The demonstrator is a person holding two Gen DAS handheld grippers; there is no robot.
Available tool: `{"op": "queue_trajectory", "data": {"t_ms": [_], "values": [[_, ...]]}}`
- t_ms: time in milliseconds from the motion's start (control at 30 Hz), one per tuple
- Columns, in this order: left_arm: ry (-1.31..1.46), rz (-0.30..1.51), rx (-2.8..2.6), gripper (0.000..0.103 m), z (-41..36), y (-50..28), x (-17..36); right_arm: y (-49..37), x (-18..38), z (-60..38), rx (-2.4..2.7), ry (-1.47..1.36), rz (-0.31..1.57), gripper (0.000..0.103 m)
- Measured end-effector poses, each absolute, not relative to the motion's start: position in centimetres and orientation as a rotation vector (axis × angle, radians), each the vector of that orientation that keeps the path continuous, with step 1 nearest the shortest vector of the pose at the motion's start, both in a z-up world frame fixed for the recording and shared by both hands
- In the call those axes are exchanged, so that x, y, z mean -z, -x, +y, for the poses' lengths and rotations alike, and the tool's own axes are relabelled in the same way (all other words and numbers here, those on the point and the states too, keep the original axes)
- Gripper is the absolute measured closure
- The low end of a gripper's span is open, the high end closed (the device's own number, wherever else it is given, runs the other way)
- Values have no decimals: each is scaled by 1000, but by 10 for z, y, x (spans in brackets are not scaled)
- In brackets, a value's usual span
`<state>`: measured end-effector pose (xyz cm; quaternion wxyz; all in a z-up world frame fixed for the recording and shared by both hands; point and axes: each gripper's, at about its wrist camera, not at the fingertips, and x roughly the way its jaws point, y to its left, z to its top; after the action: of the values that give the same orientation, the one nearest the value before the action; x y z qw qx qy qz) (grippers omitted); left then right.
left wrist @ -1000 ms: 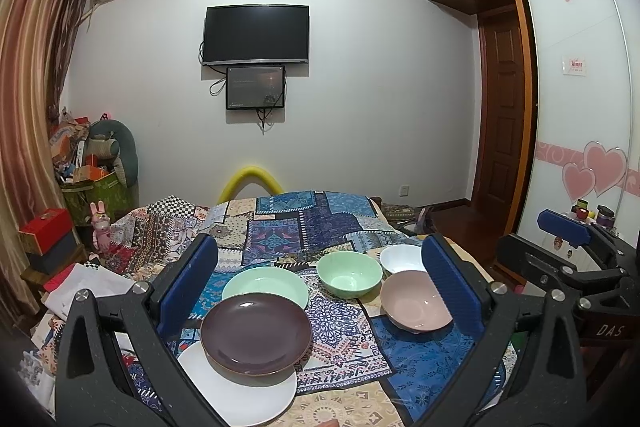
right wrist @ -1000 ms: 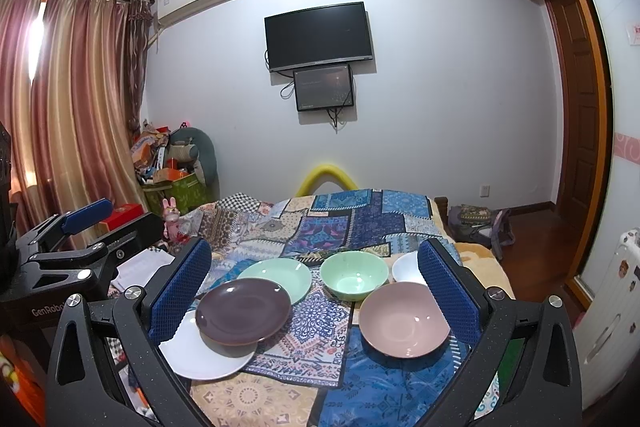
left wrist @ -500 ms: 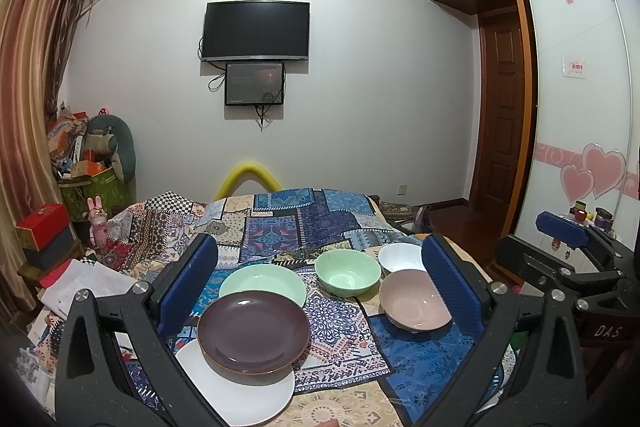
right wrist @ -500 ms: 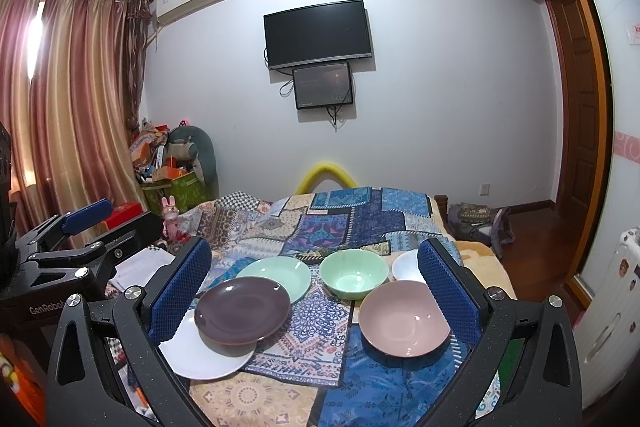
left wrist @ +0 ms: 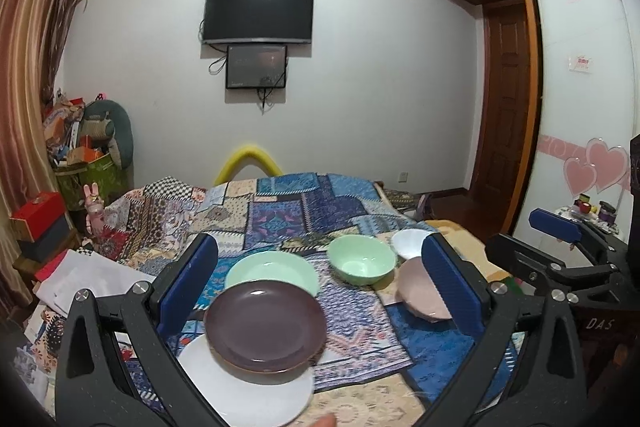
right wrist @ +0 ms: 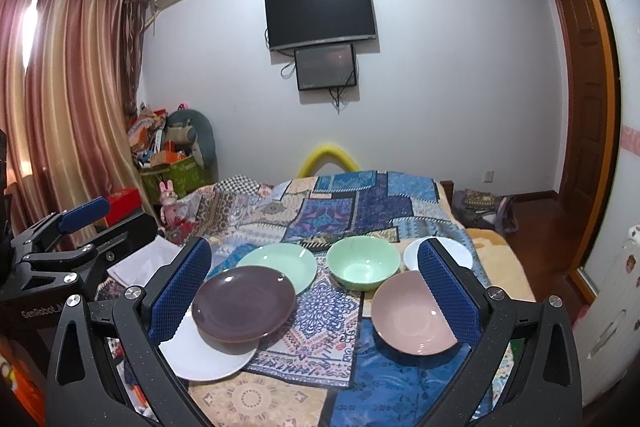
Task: Organize plates and bowls
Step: 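Grasp the dark brown plate rim with the left tool while the right tool grasps it too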
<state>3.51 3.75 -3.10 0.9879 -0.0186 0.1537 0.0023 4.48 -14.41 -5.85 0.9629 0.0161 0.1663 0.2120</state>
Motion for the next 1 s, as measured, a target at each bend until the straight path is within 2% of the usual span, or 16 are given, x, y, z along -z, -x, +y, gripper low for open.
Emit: {"op": "queue_trajectory", "data": {"t_ms": [300, 367, 433, 533, 633, 767, 867, 933, 1000], "values": [[52, 424, -83, 0, 111, -74, 67, -84, 93, -108, -474, -7, 448, 0], [64, 465, -104, 2, 133, -87, 80, -95, 104, -100, -476, 1, 481, 5], [74, 510, -114, 12, 151, -99, 93, -105, 114, -92, -477, 11, 517, 10], [94, 592, -113, 20, 176, -120, 117, -121, 132, -80, -482, 19, 583, 18], [97, 640, -111, 27, 188, -134, 137, -136, 149, -70, -501, 21, 656, 31], [85, 714, -93, 37, 203, -155, 168, -151, 169, -61, -498, 29, 720, 38], [100, 770, -75, 47, 212, -167, 187, -163, 184, -54, -494, 39, 770, 44], [118, 806, -55, 57, 219, -176, 200, -166, 192, -50, -495, 43, 799, 49], [139, 843, -39, 61, 225, -184, 211, -172, 200, -46, -494, 51, 825, 53]]}}
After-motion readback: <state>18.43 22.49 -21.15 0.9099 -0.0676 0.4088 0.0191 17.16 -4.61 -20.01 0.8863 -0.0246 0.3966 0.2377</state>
